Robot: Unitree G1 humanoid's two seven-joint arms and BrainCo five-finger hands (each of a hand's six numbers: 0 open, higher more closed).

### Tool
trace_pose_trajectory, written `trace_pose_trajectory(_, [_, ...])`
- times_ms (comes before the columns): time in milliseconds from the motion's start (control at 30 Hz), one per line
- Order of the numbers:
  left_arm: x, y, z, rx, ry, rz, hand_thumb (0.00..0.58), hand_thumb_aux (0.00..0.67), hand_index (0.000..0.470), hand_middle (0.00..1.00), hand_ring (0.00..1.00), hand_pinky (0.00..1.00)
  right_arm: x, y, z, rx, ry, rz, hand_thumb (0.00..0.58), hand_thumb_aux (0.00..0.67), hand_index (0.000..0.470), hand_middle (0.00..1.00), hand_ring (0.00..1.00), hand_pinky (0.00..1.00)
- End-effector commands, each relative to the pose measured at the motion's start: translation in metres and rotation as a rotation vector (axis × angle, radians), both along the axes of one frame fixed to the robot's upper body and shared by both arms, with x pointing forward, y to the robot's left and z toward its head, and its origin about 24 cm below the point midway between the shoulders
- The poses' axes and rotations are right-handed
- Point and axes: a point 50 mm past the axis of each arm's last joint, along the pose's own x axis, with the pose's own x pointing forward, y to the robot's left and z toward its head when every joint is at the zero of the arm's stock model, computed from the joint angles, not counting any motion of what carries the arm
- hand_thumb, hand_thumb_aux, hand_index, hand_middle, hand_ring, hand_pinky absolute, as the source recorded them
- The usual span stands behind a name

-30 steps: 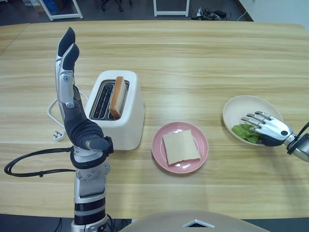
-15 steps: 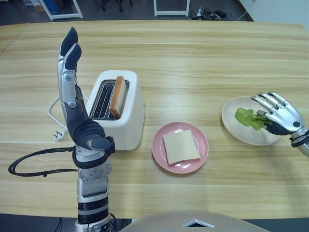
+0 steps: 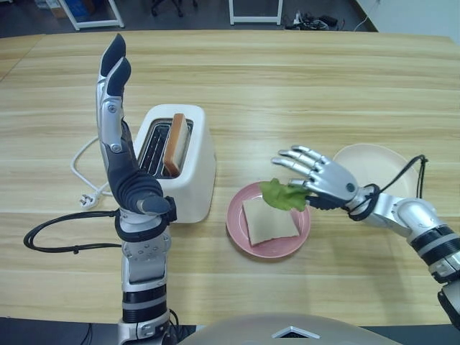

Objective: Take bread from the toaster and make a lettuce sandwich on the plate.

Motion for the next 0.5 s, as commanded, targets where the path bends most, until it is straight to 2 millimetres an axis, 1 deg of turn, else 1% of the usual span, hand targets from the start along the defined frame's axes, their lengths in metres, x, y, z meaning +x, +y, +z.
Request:
trace_pose_trajectory(33, [0.001,0.000,-0.004,0.009,0.016,-0.005,0.000,0.000,0.000,0.00,0.00,0.00,-0.007,0.013,-0.020,-0.096,0.077,0.062,0.580,0.670,0.470,0.00,0.00,0.00])
trace_pose_trajectory(200, [0.000,-0.001,-0.005,0.011,0.018,-0.005,0.000,0.000,0.000,0.00,0.00,0.00,-0.002,0.011,-0.030,-0.168,0.080,0.049,0.580,0.670,0.470,0.00,0.00,0.00])
trace_pose_trajectory(300, [-0.002,-0.002,-0.006,0.018,0.023,-0.006,0.000,0.000,0.000,0.00,0.00,0.00,-0.001,0.014,-0.036,-0.229,0.058,0.058,0.580,0.670,0.470,0.00,0.00,0.00])
trace_pose_trajectory(333, [-0.002,-0.003,-0.007,0.021,0.025,-0.008,0.000,0.000,0.000,0.00,0.00,0.00,-0.001,0.016,-0.036,-0.239,0.044,0.062,0.580,0.654,0.459,0.00,0.00,0.00])
trace_pose_trajectory(367, [-0.003,-0.003,-0.007,0.022,0.026,-0.009,0.000,0.000,0.000,0.00,0.00,0.00,0.000,0.017,-0.036,-0.249,0.025,0.063,0.560,0.547,0.383,0.00,0.00,0.00])
trace_pose_trajectory(400, [-0.003,-0.003,-0.007,0.023,0.027,-0.009,0.000,0.000,0.000,0.00,0.00,0.00,0.000,0.017,-0.035,-0.253,0.012,0.063,0.489,0.405,0.284,0.00,0.00,0.00])
trace_pose_trajectory(433, [-0.003,-0.003,-0.007,0.023,0.028,-0.008,0.000,0.000,0.000,0.00,0.00,0.00,0.000,0.017,-0.034,-0.259,0.000,0.062,0.124,0.076,0.053,0.00,0.00,0.00])
trace_pose_trajectory(467, [-0.003,-0.003,-0.007,0.023,0.028,-0.007,0.000,0.000,0.000,0.00,0.00,0.00,0.001,0.016,-0.034,-0.266,-0.005,0.061,0.000,0.000,0.000,0.00,0.00,0.00])
trace_pose_trajectory(500, [-0.004,-0.003,-0.007,0.024,0.029,-0.007,0.000,0.000,0.000,0.00,0.00,0.00,0.001,0.016,-0.034,-0.269,-0.008,0.060,0.000,0.000,0.000,0.00,0.00,0.00])
